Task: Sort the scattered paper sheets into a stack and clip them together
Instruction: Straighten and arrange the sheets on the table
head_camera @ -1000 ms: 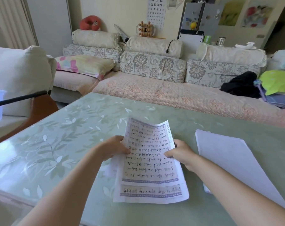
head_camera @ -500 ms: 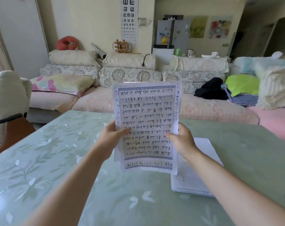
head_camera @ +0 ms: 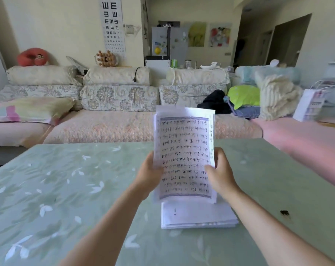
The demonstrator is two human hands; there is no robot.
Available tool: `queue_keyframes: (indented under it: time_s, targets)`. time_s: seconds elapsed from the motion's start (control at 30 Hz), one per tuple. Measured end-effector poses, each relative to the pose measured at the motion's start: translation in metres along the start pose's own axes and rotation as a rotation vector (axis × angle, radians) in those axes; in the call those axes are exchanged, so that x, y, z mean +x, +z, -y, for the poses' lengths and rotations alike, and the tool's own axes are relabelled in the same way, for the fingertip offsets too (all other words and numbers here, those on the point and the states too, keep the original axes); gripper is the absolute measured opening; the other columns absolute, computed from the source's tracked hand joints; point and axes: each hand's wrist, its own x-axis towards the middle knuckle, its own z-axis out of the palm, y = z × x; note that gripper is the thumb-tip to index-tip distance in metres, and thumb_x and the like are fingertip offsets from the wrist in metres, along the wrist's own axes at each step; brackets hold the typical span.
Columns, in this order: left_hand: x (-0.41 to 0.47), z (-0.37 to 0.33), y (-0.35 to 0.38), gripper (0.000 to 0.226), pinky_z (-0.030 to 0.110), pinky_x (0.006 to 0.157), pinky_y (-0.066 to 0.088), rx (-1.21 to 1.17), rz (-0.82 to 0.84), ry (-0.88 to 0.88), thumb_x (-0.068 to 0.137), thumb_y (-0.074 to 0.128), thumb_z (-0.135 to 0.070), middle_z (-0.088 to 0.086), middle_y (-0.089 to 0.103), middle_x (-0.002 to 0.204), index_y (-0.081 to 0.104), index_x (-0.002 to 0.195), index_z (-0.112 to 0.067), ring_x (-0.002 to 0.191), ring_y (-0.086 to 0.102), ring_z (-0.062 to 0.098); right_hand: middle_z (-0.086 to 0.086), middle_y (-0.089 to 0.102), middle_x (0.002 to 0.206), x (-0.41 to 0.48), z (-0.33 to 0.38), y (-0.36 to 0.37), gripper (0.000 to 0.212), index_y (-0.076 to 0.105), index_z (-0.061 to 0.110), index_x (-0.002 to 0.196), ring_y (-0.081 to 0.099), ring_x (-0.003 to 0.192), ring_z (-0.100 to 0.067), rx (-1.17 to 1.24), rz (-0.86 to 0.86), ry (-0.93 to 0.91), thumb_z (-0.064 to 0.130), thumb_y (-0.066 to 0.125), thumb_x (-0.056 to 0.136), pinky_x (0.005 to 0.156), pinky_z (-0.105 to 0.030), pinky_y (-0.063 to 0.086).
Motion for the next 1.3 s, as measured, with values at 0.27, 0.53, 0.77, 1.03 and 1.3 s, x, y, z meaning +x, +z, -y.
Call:
queue_keyframes:
  time_s: [0.27, 0.53, 0.77, 1.03, 1.3]
  targets:
    - [0.011, 0.001, 0.022, 0.038, 0.021, 0.068, 0.053, -0.090, -0.133, 0.033, 0.090, 0.066, -0.009, -0.005, 0.065, 0.107, 0.047, 0.121, -0.022, 0.094, 0.064, 0.006, 0.014, 0.064, 0.102, 0.015, -0.014, -0.014, 0.038, 0.046, 0.024, 0.121, 0.064, 0.093, -0.008, 0.052, -0.024, 0.050, 0.004, 0.057, 0.091, 0.076, -0.026, 0.050]
    - [0.015, 0.007, 0.027, 0.014, 0.044, 0.075, 0.059, 0.095, -0.362, -0.072, 0.082, 0.067, -0.021, -0.001, 0.071, 0.088, 0.061, 0.095, -0.021, 0.081, 0.069, 0.019, -0.010, 0.067, 0.091, 0.020, -0.022, -0.018, 0.023, 0.055, 0.018, 0.101, 0.059, 0.069, -0.023, -0.014, -0.059, 0.156, 0.000, 0.050, 0.088, 0.057, -0.032, 0.045]
    - [0.008, 0.030, 0.040, 0.016, 0.031, 0.065, 0.055, 0.359, 0.057, -0.459, 0.093, 0.047, -0.011, 0.005, 0.064, 0.099, 0.055, 0.106, -0.008, 0.083, 0.062, 0.018, -0.002, 0.064, 0.095, 0.015, -0.053, -0.018, 0.029, 0.053, 0.016, 0.108, 0.054, 0.064, -0.018, -0.217, 0.082, 0.358, -0.001, 0.042, 0.088, 0.049, -0.026, 0.038]
    - [0.008, 0.047, 0.049, 0.052, 0.041, 0.098, 0.049, 0.792, 0.051, -0.458, 0.085, 0.061, -0.022, 0.015, 0.040, 0.130, 0.043, 0.130, -0.005, 0.115, 0.053, 0.034, -0.008, 0.057, 0.096, 0.003, -0.080, -0.026, 0.003, 0.042, 0.017, 0.068, 0.049, 0.086, -0.029, -0.566, 0.194, 0.485, 0.017, 0.044, 0.071, 0.060, -0.029, 0.040]
    - [0.000, 0.031, 0.048, 0.072, 0.045, 0.104, 0.042, 0.925, 0.187, -0.315, 0.092, 0.061, -0.029, 0.017, 0.043, 0.139, 0.020, 0.149, -0.010, 0.125, 0.045, 0.033, 0.001, 0.054, 0.075, -0.003, -0.082, -0.043, 0.013, 0.046, 0.018, 0.069, 0.048, 0.066, -0.022, -0.362, 0.264, 0.364, 0.010, 0.045, 0.080, 0.059, -0.031, 0.033]
